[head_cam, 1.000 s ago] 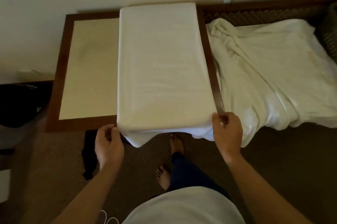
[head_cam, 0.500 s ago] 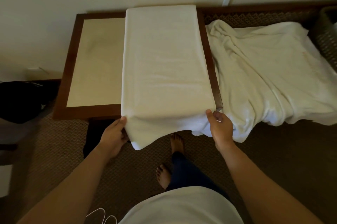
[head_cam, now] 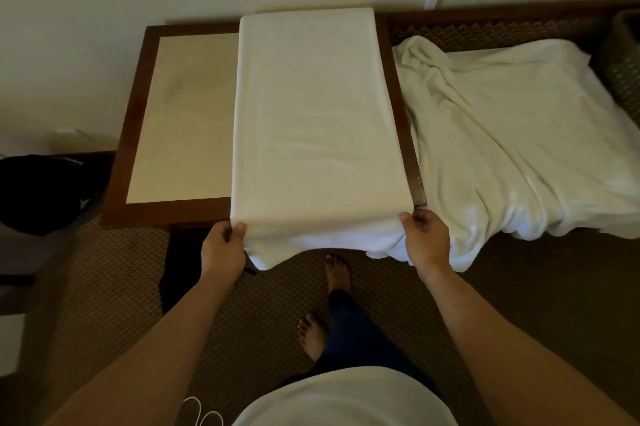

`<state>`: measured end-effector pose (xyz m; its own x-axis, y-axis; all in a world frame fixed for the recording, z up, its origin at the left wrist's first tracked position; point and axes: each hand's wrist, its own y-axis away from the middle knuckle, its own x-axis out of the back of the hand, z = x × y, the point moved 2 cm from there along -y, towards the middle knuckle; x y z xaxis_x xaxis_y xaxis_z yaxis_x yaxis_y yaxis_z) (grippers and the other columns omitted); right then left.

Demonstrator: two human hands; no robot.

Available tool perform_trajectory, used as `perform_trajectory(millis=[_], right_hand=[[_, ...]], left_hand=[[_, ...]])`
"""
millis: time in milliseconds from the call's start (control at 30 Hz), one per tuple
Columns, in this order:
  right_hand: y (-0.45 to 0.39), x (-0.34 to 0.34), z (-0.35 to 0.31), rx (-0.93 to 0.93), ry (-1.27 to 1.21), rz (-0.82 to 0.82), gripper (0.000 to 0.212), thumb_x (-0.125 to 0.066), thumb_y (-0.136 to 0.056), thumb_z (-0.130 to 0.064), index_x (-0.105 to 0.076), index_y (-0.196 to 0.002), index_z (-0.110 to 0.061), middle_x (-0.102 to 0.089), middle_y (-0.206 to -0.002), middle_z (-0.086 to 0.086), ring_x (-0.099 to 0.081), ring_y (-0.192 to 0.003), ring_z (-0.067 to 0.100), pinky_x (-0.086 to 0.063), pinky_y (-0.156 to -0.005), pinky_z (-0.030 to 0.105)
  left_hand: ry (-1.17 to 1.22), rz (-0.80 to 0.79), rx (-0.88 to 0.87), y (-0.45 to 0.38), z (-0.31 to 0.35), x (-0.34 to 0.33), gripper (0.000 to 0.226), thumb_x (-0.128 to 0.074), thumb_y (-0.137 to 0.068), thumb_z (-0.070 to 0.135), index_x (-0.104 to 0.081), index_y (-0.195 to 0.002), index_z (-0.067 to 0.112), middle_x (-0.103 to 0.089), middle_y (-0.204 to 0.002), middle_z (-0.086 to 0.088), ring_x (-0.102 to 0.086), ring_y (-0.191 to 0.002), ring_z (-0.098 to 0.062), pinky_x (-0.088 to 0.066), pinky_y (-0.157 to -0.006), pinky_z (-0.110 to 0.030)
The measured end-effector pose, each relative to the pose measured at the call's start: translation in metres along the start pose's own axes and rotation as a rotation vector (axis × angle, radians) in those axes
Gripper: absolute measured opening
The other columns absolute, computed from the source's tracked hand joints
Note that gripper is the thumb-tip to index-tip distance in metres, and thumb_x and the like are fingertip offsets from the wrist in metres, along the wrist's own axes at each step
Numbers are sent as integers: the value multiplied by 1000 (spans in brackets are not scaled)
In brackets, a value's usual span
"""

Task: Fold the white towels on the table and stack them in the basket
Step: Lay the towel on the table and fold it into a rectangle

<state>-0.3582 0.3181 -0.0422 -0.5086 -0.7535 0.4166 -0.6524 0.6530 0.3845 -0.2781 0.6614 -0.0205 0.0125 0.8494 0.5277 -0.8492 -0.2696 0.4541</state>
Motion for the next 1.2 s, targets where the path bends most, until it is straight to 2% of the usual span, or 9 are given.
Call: perform_trajectory(millis=[100, 200, 433, 633, 867, 967, 1033, 1100, 1200], right_hand=[[-6, -3, 9, -70, -20, -115, 20, -69, -96, -24, -69, -112, -12, -70, -106, 1, -63, -108, 22, -47, -85, 27], [-6, -6, 18, -136, -7, -264, 47, -77, -90, -26, -62, -134, -16, -64, -130, -2, -57, -122, 18, -46, -98, 33], [1, -6, 10, 36, -71, -235, 30, -81, -85, -7, -70, -100, -30, -71, -90, -23, -67, -85, -10, -51, -71, 8], [2, -1, 10, -8, -123, -398, 29, -70, -96, -14, -66, -125, -14, -69, -107, -11, -66, -83, -13, -50, -66, 6], [37, 16, 32, 70, 119, -406, 33, -58, -103, -18, -57, -136, -12, -65, -121, 1, -61, -118, 23, -52, -102, 44], [49, 28, 30, 152, 183, -397, 38, -52, -104, -14, -52, -142, -18, -64, -123, 1, -61, -116, 21, -50, -94, 31], [57, 35, 29, 161, 133, -356, 45, -52, -104, -14, -42, -144, -32, -67, -108, -1, -64, -94, 15, -51, -76, 23], [65, 42, 28, 160, 106, -327, 58, -53, -104, -15, -28, -152, -38, -65, -93, 7, -61, -76, 19, -52, -67, 31], [74, 56, 23, 236, 96, -325, 52, -49, -103, -12, -35, -141, -46, -63, -84, 14, -61, -70, 27, -53, -59, 41]], left_hand=[[-28, -114, 22, -4, -13, -1, 13, -51, -107, 32, -58, -117, 27, -62, -104, 6, -58, -95, -16, -47, -83, -36], [-22, -228, 63, -5, -27, -1, 20, -51, -107, 33, -60, -123, 27, -62, -109, 9, -59, -106, -21, -50, -92, -42], [43, -193, 84, -2, -38, 1, 27, -49, -107, 39, -57, -128, 24, -63, -115, 1, -62, -103, -21, -53, -96, -49], [146, -67, 109, 11, -49, -4, 24, -51, -105, 43, -55, -122, 26, -62, -109, 3, -63, -99, -22, -57, -90, -48], [162, -146, 154, 43, -70, -9, 18, -57, -104, 37, -62, -116, 24, -66, -109, 0, -65, -103, -28, -58, -92, -52], [118, -90, 91, 60, -65, 0, 32, -57, -104, 36, -60, -129, 16, -65, -113, -2, -65, -99, -21, -59, -82, -41], [82, -36, 51, 70, -63, 13, 39, -58, -103, 37, -53, -137, 18, -65, -116, -3, -64, -95, -16, -57, -78, -36], [88, -16, 29, 79, -61, 24, 40, -58, -104, 34, -46, -140, 24, -66, -112, -2, -66, -93, -17, -56, -73, -33], [14, -30, -33, 93, -56, 34, 29, -54, -106, 29, -46, -134, 30, -69, -102, 0, -68, -85, -20, -58, -75, -42]])
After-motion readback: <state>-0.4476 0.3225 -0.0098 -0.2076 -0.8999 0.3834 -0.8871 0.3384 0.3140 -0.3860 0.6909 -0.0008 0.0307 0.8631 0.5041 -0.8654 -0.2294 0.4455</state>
